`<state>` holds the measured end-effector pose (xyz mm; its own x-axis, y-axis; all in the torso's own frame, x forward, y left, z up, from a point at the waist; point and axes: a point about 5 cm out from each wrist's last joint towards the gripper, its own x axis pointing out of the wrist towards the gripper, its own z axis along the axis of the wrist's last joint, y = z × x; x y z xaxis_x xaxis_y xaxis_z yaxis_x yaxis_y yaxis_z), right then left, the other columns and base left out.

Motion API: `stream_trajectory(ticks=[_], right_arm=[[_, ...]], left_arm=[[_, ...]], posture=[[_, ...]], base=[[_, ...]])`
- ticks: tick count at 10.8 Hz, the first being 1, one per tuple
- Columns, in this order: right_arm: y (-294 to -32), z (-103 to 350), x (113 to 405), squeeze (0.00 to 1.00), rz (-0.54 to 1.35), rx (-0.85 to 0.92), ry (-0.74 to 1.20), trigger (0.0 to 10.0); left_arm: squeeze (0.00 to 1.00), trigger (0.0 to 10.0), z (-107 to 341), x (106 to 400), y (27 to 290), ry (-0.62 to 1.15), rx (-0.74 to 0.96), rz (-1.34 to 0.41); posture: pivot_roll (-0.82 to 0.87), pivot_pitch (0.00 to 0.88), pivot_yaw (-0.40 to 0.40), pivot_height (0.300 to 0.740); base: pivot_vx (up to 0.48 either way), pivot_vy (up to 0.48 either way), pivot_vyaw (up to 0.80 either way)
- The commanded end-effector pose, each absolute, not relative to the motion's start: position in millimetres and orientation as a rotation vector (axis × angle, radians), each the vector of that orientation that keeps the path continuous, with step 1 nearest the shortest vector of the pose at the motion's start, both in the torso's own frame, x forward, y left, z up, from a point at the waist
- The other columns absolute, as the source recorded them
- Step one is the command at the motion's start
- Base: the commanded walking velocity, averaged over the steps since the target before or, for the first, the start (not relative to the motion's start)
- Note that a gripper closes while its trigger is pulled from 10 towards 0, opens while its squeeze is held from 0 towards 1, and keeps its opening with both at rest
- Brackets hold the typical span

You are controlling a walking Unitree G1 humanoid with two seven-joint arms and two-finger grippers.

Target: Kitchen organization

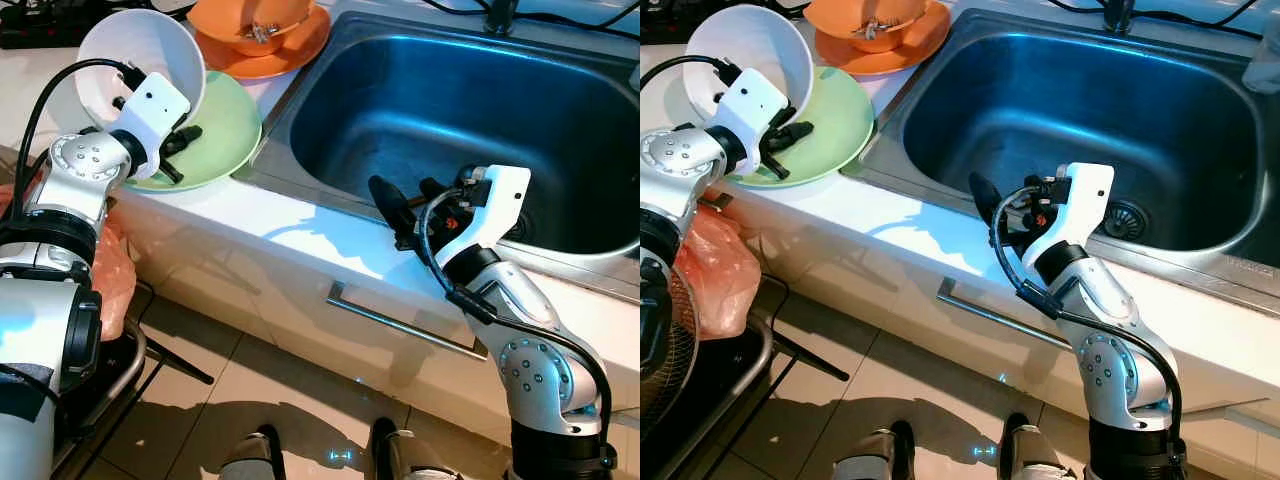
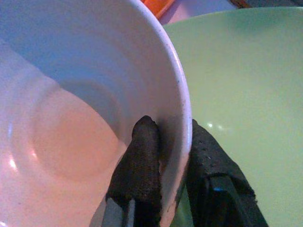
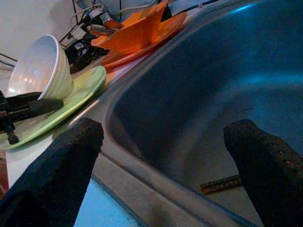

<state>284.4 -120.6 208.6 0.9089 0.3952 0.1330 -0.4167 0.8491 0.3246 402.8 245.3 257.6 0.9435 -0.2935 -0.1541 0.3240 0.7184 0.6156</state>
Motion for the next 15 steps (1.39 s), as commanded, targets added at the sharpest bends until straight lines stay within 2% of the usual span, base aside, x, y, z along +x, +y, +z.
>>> stream_trajectory(ticks=[1,8,10,12,15], right_arm=[[-122,204,283,0.51,0.418,0.370,-0.046,10.0],[-122,204,286,0.51,0.416,0.368,-0.046,10.0],[-123,206,290,0.51,0.418,0.365,-0.052,10.0],[-124,207,293,0.51,0.420,0.363,-0.056,10.0],[-126,212,303,0.51,0.431,0.345,-0.076,10.0]], left_arm=[[0.00,0.0,264,402,249,0.054,0.712,-0.341],[0.00,0.0,274,404,240,-0.018,0.776,-0.362],[0.00,0.0,280,404,228,-0.123,0.875,-0.381],[0.00,0.0,287,402,218,-0.232,0.903,-0.373],[0.00,0.0,303,398,183,-0.488,0.866,-0.360]], posture=[[-0.07,0.242,0.099,0.740],[-0.07,0.236,0.092,0.740],[-0.06,0.221,0.081,0.740],[-0.05,0.208,0.069,0.740],[-0.06,0.176,0.046,0.740]], base=[[0.000,0.000,0.00],[0.000,0.000,0.00],[0.000,0.000,0.00],[0.000,0.000,0.00],[0.000,0.000,0.00]])
